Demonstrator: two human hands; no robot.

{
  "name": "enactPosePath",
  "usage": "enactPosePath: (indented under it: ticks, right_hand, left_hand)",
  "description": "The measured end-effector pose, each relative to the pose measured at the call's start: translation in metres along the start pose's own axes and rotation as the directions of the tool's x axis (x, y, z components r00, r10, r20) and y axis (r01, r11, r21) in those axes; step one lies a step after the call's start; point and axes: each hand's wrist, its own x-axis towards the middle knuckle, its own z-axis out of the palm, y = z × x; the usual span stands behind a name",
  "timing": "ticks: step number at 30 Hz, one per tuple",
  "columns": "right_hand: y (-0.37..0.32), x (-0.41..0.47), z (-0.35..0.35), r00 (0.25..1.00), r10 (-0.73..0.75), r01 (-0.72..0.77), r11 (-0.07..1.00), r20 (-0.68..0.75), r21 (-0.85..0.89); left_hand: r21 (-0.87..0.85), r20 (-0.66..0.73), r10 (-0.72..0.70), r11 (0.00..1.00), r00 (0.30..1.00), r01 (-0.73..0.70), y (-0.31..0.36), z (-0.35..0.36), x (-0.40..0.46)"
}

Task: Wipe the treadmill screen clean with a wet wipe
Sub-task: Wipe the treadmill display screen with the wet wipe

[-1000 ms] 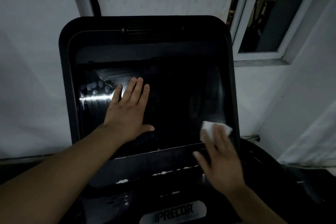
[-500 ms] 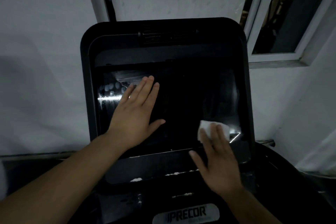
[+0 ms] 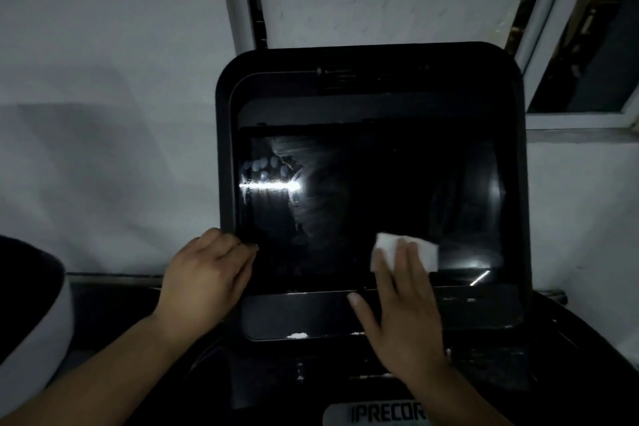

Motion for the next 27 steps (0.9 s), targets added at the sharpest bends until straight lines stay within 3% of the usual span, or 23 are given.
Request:
enactPosePath:
  ticks: [3,5,10,15,18,23,27]
  right_hand:
    - [-0.033,-0.007,0.012,0.962,-0.257,0.261,0.965,0.087,-0.035]
    - [-0.04,-0.001,0.012,0.948,-0.299,0.308,0.948,0.11,-0.079]
    - [-0.061,0.026,0.011,0.94,-0.313,0.325,0.942,0.137,-0.079]
    - [-0.091,0.091,0.003,0.966,-0.238,0.246,0.967,0.105,-0.067]
    - [-0.106,0.084,0.006,0.979,-0.168,0.173,0.985,0.114,-0.027]
    - [-0.116,0.013,0.023,0.959,-0.235,0.238,0.971,0.158,-0.002]
    - [-0.132,0.058,0.018,0.964,-0.237,0.236,0.971,0.123,0.023]
  left_hand:
    - [0.052,0.042,-0.01,0.999,0.999,0.008,-0.012,0.0,-0.009]
    - [0.083,0.12,-0.041,0.996,0.992,0.031,-0.02,0.002,-0.018]
    - [0.169,0.357,-0.105,0.984,0.928,0.046,-0.034,0.008,-0.034]
    - [0.17,0.378,-0.135,0.983,0.916,0.074,-0.032,0.007,-0.033]
    - [0.161,0.375,-0.141,0.983,0.916,0.086,-0.03,0.006,-0.032]
    - [0.158,0.39,-0.138,0.984,0.91,0.081,-0.033,0.009,-0.033]
    - [0.135,0.392,-0.145,0.986,0.909,0.099,-0.033,0.01,-0.034]
